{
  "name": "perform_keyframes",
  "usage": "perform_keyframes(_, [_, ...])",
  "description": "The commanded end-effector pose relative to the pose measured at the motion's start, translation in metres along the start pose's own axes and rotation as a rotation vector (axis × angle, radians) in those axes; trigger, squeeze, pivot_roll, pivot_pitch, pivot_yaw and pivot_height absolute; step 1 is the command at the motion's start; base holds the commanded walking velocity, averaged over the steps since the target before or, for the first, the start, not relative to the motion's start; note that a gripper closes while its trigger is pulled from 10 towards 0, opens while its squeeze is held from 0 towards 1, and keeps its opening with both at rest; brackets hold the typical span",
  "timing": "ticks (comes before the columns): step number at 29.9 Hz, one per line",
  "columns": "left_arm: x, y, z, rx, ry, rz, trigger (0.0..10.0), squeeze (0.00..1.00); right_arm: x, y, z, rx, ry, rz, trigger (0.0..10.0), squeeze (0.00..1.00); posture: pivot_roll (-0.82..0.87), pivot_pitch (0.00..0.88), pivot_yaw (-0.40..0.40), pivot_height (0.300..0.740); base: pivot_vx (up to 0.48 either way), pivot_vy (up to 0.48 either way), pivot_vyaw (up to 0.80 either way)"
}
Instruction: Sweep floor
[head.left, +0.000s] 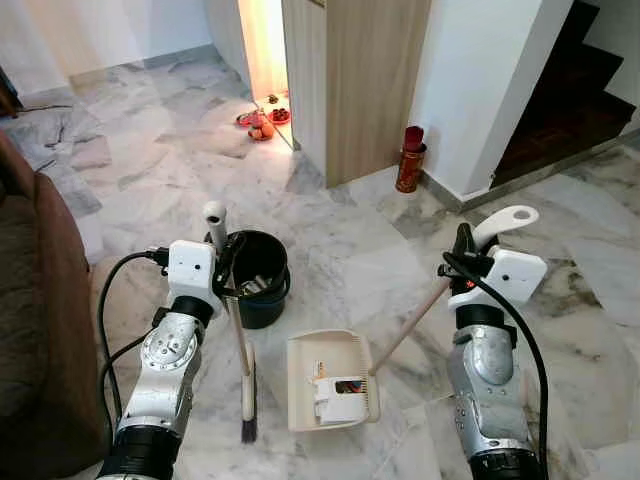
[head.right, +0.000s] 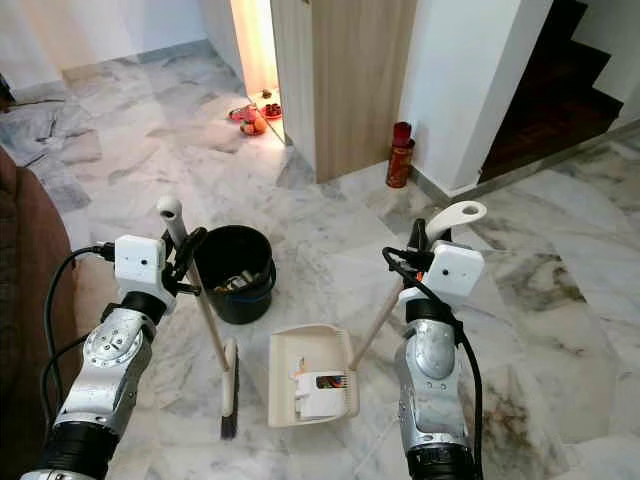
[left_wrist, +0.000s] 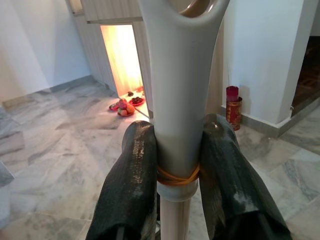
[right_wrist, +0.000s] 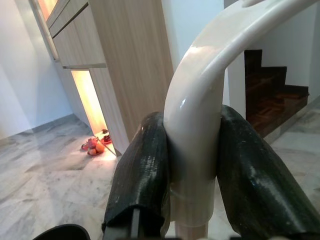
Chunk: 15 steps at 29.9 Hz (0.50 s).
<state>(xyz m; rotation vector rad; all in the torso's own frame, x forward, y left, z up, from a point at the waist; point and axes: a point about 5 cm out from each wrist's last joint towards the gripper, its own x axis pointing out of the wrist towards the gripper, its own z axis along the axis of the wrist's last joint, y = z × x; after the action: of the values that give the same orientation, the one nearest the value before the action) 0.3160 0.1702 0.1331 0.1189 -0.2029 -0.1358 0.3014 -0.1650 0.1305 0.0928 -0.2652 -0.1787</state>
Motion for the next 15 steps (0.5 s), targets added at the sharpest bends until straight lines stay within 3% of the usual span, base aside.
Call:
perform_keyframes(1, [0.0057, 0.0040, 0.0110, 0.025, -0.044, -0.006, 10.0, 0.00, 0.0051, 0.0063, 0.0108, 0.017, -0.054, 0.012, 10.0, 0.00, -0.02, 0.065, 0.076, 0.740, 0.000, 0.000, 0.00])
perform_keyframes(4, [0.0045, 0.0058, 0.0117, 0.031, -0.045, -0.003, 10.0, 0.00, 0.0045, 0.0068, 0.0086, 0.013, -0.043, 0.012, 10.0, 0.00, -0.01, 0.067, 0.070, 0.740, 0.000, 0.000, 0.00])
perform_keyframes(15, [0.0011, 0.0064, 0.0097, 0.034, -0.041, 0.013, 10.0, 0.00, 0.0061, 0.0073, 0.0104, 0.009, -0.045, 0.027, 10.0, 0.00, 0.00, 0.077, 0.051, 0.740, 0.000, 0.000, 0.54])
